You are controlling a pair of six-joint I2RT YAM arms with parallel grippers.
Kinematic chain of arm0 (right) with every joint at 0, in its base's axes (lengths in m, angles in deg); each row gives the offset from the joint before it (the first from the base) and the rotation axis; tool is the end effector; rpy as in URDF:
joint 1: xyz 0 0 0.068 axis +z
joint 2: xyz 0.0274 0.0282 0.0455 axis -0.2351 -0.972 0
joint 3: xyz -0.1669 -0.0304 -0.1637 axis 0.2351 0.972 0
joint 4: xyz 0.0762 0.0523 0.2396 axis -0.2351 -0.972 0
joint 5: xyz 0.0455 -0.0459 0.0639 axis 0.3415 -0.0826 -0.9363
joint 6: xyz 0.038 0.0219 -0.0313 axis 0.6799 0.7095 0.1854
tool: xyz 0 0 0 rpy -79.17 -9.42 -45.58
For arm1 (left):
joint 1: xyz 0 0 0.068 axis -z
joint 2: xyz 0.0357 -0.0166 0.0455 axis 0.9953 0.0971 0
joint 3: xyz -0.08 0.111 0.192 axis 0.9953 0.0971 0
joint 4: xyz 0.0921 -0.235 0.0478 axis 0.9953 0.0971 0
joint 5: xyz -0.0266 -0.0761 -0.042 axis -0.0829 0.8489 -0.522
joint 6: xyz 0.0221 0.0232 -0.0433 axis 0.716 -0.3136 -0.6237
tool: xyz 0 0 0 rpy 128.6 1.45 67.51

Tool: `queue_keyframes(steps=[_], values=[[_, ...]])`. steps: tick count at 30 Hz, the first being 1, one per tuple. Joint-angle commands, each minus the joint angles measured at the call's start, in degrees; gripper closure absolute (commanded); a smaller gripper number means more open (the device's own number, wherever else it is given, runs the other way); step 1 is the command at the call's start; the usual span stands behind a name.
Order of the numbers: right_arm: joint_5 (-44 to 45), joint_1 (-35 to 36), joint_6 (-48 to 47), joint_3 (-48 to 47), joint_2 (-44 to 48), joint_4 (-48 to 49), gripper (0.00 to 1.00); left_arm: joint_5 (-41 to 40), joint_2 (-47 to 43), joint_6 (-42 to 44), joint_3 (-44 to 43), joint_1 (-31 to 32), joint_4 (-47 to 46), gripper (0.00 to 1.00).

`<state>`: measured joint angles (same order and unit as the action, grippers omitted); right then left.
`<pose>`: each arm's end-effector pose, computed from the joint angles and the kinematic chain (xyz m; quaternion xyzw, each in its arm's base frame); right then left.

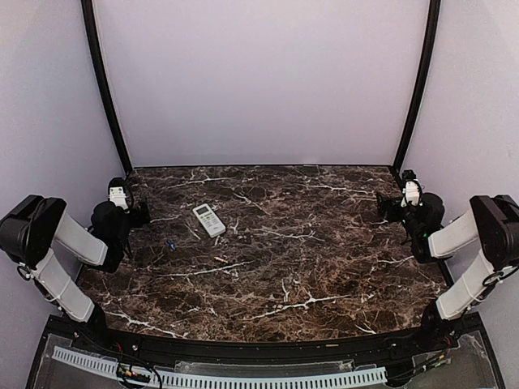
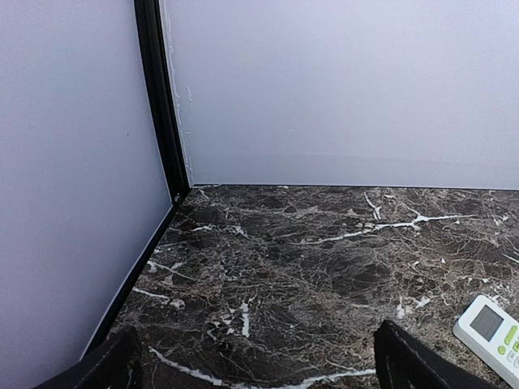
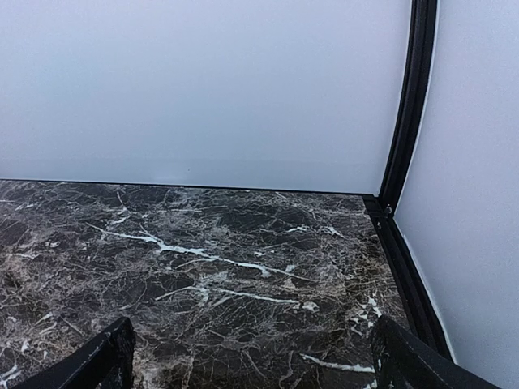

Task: Load the batteries into the remote control
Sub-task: Pick up the remote control from the center of the board.

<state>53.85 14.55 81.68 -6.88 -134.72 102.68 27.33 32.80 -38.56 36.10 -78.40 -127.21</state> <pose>0.2731 0.0071 0.1344 -0.0330 0.7341 0.0319 0.6775 0.2644 -0.0182 0.1292 -0.0502 0.7067 0.0688 0.7024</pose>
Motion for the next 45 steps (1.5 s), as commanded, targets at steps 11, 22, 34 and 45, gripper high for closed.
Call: queue_keyframes(steps=[11,22,34,45], values=[[-2.9,-0.4,0.1,-6.2,11.3,-16.9,0.02,0.2,-3.6,-1.0,-4.9,-1.7,9.9,0.01],[6.4,8.8,17.5,-25.4,15.1,-57.4,0.02,-5.3,-4.8,-17.5,-42.6,12.1,75.7,0.09],[14.4,22.7,22.2,-30.8,7.5,-72.5,0.02,-3.6,24.7,-17.8,-67.8,23.5,95.3,0.01],[14.4,27.3,21.9,-32.5,3.7,-73.7,0.02,-1.7,33.0,-22.9,-69.2,23.6,96.6,0.01]])
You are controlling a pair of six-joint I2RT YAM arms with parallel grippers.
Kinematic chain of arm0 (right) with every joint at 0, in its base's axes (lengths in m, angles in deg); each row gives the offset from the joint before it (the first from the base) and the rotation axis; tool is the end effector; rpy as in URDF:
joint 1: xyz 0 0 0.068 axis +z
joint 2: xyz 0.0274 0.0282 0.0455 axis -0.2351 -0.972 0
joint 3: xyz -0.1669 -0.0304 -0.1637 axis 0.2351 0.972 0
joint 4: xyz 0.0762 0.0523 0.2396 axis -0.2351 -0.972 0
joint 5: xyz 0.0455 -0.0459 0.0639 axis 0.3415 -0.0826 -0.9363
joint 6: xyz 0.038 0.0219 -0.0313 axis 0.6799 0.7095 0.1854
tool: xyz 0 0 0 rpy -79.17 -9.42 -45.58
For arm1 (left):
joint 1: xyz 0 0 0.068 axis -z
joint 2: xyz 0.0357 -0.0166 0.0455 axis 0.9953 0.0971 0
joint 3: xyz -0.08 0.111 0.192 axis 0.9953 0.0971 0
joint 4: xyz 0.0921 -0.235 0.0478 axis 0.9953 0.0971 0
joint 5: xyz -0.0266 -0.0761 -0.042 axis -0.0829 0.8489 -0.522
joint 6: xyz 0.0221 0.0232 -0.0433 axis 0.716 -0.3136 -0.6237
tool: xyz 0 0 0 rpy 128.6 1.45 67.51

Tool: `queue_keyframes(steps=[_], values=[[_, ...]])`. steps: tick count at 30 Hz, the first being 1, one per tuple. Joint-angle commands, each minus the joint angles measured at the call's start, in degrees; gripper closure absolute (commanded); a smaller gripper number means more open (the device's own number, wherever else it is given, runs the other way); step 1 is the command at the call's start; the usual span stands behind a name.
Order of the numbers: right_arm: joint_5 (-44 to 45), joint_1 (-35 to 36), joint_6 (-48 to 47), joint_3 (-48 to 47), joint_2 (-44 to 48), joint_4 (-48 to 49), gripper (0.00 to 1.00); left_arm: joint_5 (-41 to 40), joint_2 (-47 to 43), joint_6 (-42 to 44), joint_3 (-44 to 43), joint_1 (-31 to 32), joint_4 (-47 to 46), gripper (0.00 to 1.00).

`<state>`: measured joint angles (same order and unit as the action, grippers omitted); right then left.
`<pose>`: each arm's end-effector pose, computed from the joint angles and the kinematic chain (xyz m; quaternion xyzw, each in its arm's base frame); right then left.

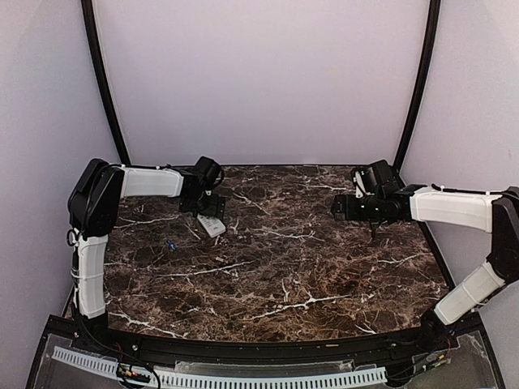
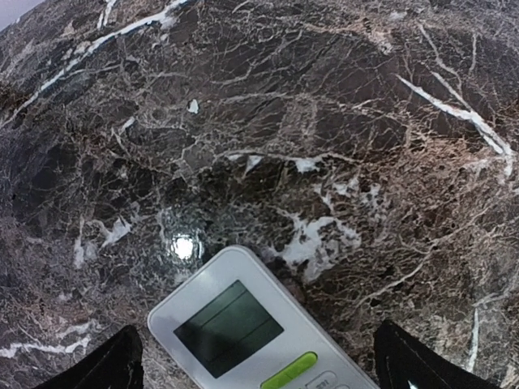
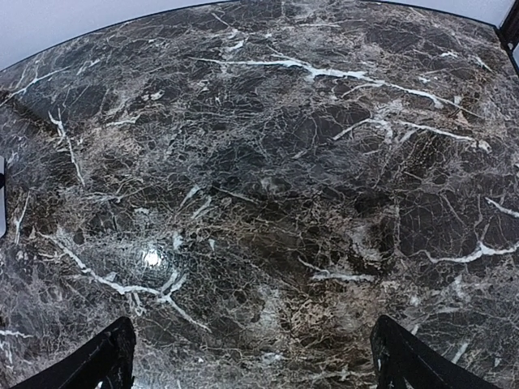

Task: Load the batteries into the remote control
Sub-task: Pick up the remote control from the center of the board.

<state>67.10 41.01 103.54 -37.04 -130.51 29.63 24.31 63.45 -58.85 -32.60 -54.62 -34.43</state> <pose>0.2788 0.1383 0.1868 -0.0153 0.9156 0.0990 0.3894 0.3820 -0.2057 0.1334 0.0414 0.9413 0.0189 0.3345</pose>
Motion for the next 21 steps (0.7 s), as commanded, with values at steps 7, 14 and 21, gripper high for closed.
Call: queue_keyframes(steps=[7,14,21], values=[[1.9,1.1,-0.1,-2.9,-0.1,-1.4,0.02,5.2,2.8,-7.4,1.6,-0.8,6.1,0.01],[1.9,1.3,-0.1,-3.5,0.7,-2.8,0.02,12.8,1.7,-11.4,4.4,-2.1,5.7,0.15],[1.8,1.4,-0.2,-4.0,2.2,-3.5,0.02,14.1,0.6,-11.6,7.6,-2.1,3.6,0.47]])
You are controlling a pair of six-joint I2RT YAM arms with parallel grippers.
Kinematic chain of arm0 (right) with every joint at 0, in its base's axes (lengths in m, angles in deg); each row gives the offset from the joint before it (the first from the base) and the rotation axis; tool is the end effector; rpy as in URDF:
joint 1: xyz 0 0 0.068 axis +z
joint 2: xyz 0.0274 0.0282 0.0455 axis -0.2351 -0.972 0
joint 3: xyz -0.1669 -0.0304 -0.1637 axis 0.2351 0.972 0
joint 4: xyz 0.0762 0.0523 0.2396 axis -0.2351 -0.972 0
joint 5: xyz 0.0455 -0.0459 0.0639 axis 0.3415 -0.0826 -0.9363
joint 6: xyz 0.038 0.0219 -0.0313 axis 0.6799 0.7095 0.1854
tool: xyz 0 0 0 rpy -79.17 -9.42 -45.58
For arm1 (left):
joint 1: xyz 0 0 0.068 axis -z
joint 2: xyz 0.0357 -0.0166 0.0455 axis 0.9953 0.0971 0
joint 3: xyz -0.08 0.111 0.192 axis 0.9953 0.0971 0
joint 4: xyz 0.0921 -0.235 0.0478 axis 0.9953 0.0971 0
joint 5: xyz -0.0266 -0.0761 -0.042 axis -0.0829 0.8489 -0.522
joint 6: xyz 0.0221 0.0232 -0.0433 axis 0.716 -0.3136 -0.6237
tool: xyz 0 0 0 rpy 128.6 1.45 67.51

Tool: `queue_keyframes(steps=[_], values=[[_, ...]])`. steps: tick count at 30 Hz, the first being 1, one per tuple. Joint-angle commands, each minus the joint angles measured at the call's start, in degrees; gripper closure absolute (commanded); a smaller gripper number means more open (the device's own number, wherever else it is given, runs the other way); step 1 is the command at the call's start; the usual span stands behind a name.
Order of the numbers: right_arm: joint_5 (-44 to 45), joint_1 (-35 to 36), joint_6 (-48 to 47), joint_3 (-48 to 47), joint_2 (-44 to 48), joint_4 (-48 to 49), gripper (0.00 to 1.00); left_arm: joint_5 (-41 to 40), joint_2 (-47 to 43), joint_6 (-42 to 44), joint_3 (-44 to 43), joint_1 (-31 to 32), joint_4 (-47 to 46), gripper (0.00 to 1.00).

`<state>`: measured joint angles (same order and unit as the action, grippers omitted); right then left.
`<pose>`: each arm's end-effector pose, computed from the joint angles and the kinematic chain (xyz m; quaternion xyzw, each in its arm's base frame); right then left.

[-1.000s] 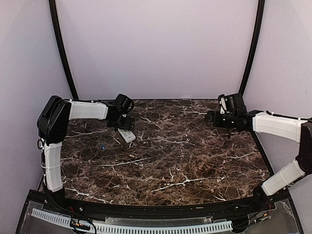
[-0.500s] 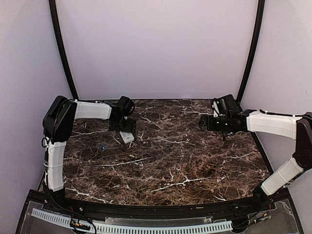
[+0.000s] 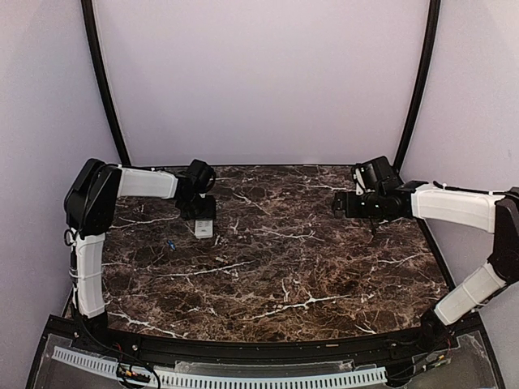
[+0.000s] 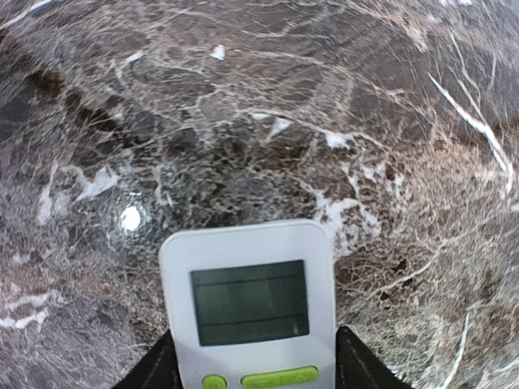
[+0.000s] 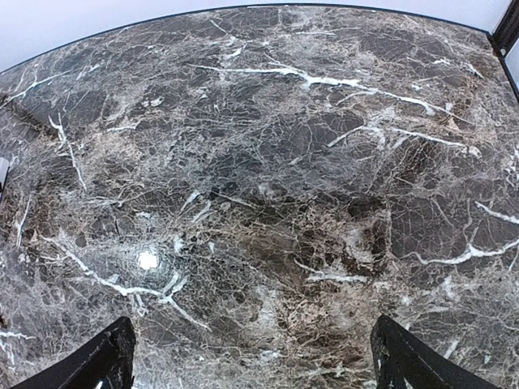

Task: Load the batteries into the remote control
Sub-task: Pick up the remote control from the center of the board, then pass from the left arm to the right

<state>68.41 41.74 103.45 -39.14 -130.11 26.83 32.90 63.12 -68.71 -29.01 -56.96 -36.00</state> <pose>0.2783 0.1416 0.1967 -0.0175 0.9159 0.0904 0.3907 0.3805 -0.1907 0.1181 -0.0353 0.9539 -0.0600 0.2919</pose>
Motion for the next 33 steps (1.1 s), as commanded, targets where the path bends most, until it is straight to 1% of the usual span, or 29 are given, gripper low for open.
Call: queue_keyframes(steps=[1,2,3,4,5,6,7,8,10,13,14,16,17,18,19,20,21,22,23,25,26,27,29,33], values=[[0.4,0.8,-0.2,-2.0,2.0,-0.8,0.02,5.6,0.8,-2.0,4.5,0.2,5.0,0.51],[0.2,0.8,-0.2,-2.1,2.0,-1.0,0.02,5.6,0.1,-2.1,4.8,0.2,4.4,0.58],[0.0,0.8,-0.3,-2.3,2.2,-1.1,0.02,5.8,-0.2,-2.3,5.6,0.2,3.2,0.62],[-0.3,0.8,-0.5,-2.4,2.2,-1.3,0.02,6.1,-1.4,-2.3,6.1,0.2,2.4,0.69],[-0.8,0.8,-0.7,-2.4,2.3,-1.4,0.02,6.2,-2.1,-2.3,6.8,0.2,0.9,0.72],[-1.3,0.8,-0.9,-2.5,2.5,-1.4,0.02,6.3,-3.4,-2.2,7.2,0.2,0.2,0.79],[-1.9,0.9,-1.2,-2.7,2.8,-1.3,0.02,6.4,-4.1,-1.8,7.7,0.2,-1.2,0.83],[-2.8,0.9,-1.6,-2.8,3.1,-1.2,0.02,6.4,-5.9,-1.7,7.9,0.3,-1.9,0.91],[-6.5,0.8,-3.1,-3.2,4.1,-0.4,0.02,5.1,-9.1,-0.6,9.1,0.9,-4.7,0.99],[-14.5,0.9,-6.7,-3.6,6.6,2.1,0.02,1.2,-15.0,2.7,12.2,3.4,-11.6,1.00],[-17.5,1.0,-8.0,-3.7,7.7,3.3,0.02,-0.3,-18.4,3.8,13.0,4.0,-13.5,1.00],[-23.8,1.0,-10.4,-3.8,11.2,6.2,0.02,-1.6,-23.6,7.5,15.2,7.3,-19.9,1.00],[-27.6,1.0,-11.4,-3.9,12.7,8.0,0.02,-1.7,-25.3,10.5,16.7,8.2,-24.6,1.00],[-31.6,1.0,-12.3,-4.0,14.2,9.9,0.02,-1.5,-28.7,12.0,17.4,10.4,-26.9,1.00],[-36.6,1.0,-13.2,-4.0,15.4,12.2,0.03,-1.3,-30.4,15.7,19.0,11.7,-32.1,1.00],[-41.8,1.1,-13.7,-4.0,16.5,14.7,0.03,-0.5,-33.7,17.5,19.8,14.2,-34.7,1.00],[-46.7,1.3,-14.0,-3.9,17.4,18.4,0.03,0.0,-35.3,21.4,21.8,15.6,-40.6,1.00],[-51.2,1.6,-13.5,-3.8,18.0,22.2,0.03,1.4,-38.4,23.3,22.8,18.3,-43.9,1.00],[-54.7,2.1,-12.8,-3.8,18.0,26.7,0.03,2.6,-39.7,26.2,24.9,19.6,-49.7,1.00],[-60.5,3.4,-11.3,-5.0,16.9,31.8,0.03,7.9,-44.1,27.8,27.2,22.4,-57.2,1.00],[-62.5,4.3,-11.2,-6.3,15.9,32.8,0.03,12.5,-44.8,27.7,27.6,23.9,-59.1,1.00],[-64.1,5.5,-11.6,-7.9,14.7,32.9,0.03,14.5,-45.9,27.3,28.0,24.5,-61.9,1.00],[-66.7,8.2,-13.3,-10.8,12.4,32.7,0.03,20.6,-46.8,26.2,27.9,26.0,-64.5,1.00],[-68.8,13.4,-17.6,-13.7,9.2,32.2,0.02,27.0,-47.5,23.7,27.3,27.6,-67.0,1.00]])
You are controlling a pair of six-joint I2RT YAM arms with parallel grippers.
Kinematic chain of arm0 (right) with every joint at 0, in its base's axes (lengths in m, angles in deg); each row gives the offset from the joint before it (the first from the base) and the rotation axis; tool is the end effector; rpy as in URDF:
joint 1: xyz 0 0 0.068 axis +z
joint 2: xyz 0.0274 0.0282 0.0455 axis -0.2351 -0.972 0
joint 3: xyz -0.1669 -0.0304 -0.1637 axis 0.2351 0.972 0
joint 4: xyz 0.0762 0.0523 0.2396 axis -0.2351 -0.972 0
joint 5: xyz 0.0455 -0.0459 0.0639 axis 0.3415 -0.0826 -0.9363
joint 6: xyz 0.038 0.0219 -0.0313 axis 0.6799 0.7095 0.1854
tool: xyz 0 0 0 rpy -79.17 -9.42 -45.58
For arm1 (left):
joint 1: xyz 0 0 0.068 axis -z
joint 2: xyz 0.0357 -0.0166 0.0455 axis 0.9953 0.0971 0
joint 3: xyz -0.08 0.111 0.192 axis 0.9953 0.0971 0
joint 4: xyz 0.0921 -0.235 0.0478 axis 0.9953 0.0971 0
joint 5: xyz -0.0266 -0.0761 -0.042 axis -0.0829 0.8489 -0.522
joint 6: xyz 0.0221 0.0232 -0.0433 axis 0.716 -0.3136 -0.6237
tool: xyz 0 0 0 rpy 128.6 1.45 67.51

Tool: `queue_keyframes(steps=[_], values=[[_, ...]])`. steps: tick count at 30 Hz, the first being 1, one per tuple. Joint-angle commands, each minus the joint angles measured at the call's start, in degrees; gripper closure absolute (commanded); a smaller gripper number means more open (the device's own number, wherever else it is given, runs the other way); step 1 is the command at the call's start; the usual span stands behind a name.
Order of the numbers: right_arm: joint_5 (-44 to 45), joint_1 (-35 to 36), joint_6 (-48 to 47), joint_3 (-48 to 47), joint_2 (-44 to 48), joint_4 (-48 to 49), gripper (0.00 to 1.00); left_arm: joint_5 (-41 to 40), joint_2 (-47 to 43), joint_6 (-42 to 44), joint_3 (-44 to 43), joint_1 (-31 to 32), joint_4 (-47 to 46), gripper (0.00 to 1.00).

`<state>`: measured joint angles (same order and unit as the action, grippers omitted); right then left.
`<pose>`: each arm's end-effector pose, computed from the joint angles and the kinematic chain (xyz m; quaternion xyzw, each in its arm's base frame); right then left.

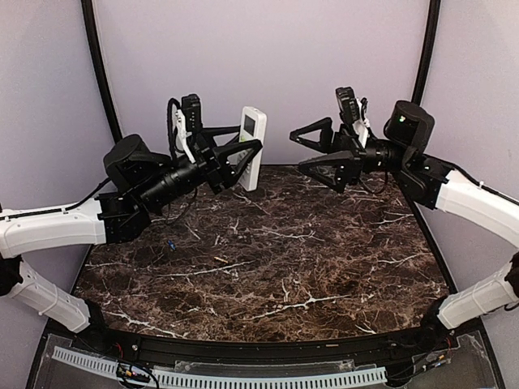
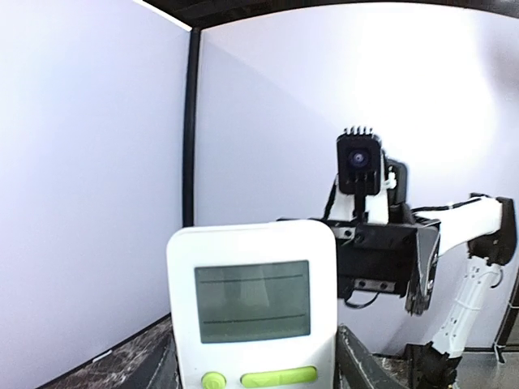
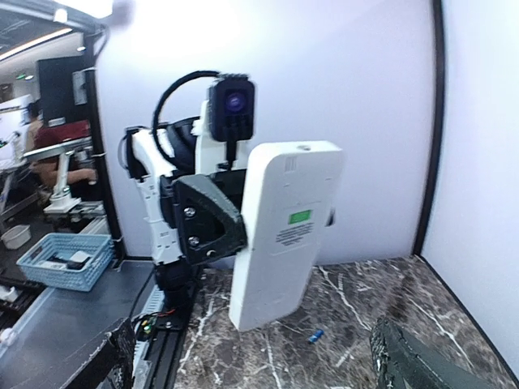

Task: Load the batteries into the remote control
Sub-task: Pass from the left arm to the right

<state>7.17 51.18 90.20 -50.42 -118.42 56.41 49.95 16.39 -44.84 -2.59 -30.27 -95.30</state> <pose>0.2133 0.1989 0.3753 -0.4649 0.4846 0.5249 0.5230 0.1773 -0.2526 0.3622 0.2759 0.4798 -0.4386 0.7080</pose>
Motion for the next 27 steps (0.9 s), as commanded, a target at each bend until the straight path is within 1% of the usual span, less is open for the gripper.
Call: queue_keyframes(steps=[1,4,7,10,17,19,23,25,27], values=[[-7.2,4.8,-4.9,-2.8,-3.1,2.9,0.02,10.7,-0.7,-0.5,0.7,1.2,-8.2,1.00],[-5.3,6.8,-5.1,-4.1,-5.3,3.0,0.02,12.7,0.0,-0.3,0.2,2.1,-8.2,1.00],[-3.4,8.1,-5.7,-6.7,-8.1,0.3,0.02,13.5,0.7,-0.1,0.0,3.1,-9.7,1.00],[-3.4,8.7,-4.7,-7.1,-10.1,0.8,0.04,14.0,1.7,-0.3,-0.3,3.7,-10.7,1.00],[-3.4,11.1,-6.2,-8.6,-12.1,0.4,0.09,13.4,2.7,-1.0,-0.3,4.0,-12.0,1.00],[-4.2,11.3,-6.0,-8.7,-12.4,0.6,0.16,13.2,2.9,-1.0,-0.5,4.0,-11.9,1.00],[-5.7,11.8,-6.0,-9.0,-12.9,-0.3,0.45,12.6,3.1,-1.3,-0.2,4.1,-12.6,1.00],[-5.6,11.8,-6.4,-8.8,-12.5,-0.7,0.56,12.3,3.2,-1.5,-0.2,4.1,-12.7,1.00],[-4.8,11.9,-7.0,-8.6,-12.0,-1.7,0.64,11.7,3.1,-1.5,-0.1,4.1,-12.7,1.00]])
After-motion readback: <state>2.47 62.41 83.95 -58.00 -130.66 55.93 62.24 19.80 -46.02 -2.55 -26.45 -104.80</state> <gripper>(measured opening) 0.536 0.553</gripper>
